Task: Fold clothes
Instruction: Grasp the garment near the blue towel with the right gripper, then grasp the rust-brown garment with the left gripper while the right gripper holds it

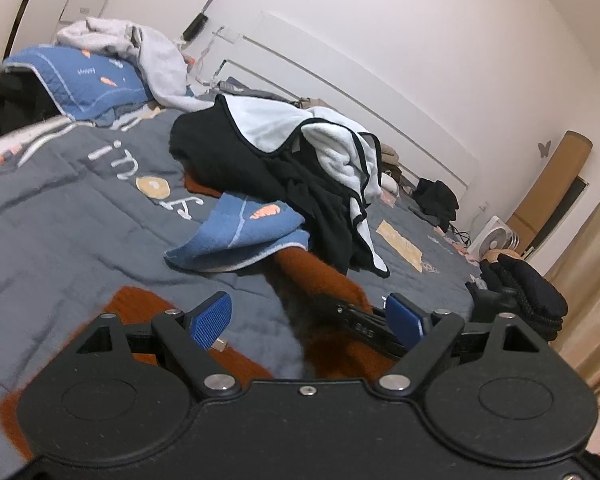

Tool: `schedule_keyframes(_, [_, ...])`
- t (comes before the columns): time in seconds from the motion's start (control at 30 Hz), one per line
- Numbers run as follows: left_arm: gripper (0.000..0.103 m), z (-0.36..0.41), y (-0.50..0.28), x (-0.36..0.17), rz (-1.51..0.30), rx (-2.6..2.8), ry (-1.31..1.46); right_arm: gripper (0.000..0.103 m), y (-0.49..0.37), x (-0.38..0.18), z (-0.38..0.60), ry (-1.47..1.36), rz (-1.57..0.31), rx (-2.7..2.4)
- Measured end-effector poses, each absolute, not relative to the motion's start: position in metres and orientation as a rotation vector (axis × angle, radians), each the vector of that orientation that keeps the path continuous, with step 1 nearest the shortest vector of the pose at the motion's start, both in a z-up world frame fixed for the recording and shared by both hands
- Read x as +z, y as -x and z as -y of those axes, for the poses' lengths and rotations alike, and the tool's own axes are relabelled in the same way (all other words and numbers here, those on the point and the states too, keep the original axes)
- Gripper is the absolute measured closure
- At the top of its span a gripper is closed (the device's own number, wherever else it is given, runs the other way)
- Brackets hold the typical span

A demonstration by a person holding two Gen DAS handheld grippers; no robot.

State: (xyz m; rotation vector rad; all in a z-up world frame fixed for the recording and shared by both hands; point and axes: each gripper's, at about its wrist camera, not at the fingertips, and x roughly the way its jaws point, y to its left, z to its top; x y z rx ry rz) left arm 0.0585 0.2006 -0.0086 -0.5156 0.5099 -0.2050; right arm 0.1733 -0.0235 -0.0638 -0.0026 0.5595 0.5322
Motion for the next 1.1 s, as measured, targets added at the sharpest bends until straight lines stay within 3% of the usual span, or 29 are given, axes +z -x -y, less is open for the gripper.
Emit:
schedule_keyframes(0.33, [0.020,-0.187,-0.102,-0.050,-0.595,-0.284,0.706,0.100,-0.140,-0.055,0.042,-0.044,-0.559,0.573])
schedule_keyframes(0.53, [0.020,-0.190,-0.166,-0.075,-0.628,-0.318,0.838,0.100,-0.143,-0.054,0.052,-0.077,-0.567,0.555])
schedule_keyframes(0.97, [0.021,-0.162,-0.232,-0.138,-0.720,-0.334,0.912,0.100,-0.143,-0.054,0.054,-0.036,-0.587,0.574])
schedule_keyframes(1.0, [0.027,-0.160,-0.234,-0.141,-0.716,-0.355,0.940,0.100,-0.142,-0.054,0.053,-0.033,-0.587,0.576])
schedule_keyframes(1.07, [0.059,-0.158,-0.237,-0.147,-0.708,-0.401,0.998,0.100,-0.142,-0.055,0.052,-0.031,-0.590,0.578])
schedule_keyframes(1.1, [0.083,-0.154,-0.239,-0.147,-0.704,-0.436,0.992,0.100,-0.142,-0.055,0.052,-0.033,-0.592,0.576])
